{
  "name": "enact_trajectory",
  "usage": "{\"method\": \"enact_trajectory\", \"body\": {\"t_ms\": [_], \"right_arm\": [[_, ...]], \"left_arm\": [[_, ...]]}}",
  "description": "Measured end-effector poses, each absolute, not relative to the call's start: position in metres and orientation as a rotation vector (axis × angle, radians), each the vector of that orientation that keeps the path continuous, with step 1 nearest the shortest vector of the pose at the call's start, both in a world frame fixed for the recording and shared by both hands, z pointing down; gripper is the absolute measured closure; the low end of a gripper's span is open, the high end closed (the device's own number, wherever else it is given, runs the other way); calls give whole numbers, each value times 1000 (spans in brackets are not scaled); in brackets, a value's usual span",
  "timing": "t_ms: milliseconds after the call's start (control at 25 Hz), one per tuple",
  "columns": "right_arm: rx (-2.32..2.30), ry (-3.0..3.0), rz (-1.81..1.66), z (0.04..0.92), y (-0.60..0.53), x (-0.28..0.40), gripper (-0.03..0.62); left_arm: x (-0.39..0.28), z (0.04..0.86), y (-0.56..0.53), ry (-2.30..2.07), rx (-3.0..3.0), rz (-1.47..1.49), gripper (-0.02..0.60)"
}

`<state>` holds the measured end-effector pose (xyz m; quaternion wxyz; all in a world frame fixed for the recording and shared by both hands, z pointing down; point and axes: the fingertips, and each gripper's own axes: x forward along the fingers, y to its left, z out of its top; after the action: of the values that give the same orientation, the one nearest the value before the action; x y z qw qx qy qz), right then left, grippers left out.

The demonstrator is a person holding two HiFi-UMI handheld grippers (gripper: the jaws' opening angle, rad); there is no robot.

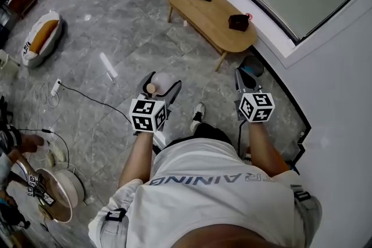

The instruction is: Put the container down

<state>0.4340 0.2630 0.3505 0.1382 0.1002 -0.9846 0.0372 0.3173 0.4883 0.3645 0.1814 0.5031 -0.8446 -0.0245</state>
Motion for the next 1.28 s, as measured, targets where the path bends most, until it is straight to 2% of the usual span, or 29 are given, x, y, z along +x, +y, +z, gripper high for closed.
{"method": "enact_trajectory", "body": {"t_ms": [360, 880, 1280], "right_arm": [[214, -2856, 118, 361, 220, 318, 577], [50, -2834, 156, 371, 100, 160, 577], [67, -2811, 223, 396, 44, 75, 577]], "left_arm": [[217, 359, 458, -2462, 1295, -11, 181], [78, 354, 334, -2502, 1189, -19, 181], [-2, 369, 275, -2444, 1207, -42, 181]]}}
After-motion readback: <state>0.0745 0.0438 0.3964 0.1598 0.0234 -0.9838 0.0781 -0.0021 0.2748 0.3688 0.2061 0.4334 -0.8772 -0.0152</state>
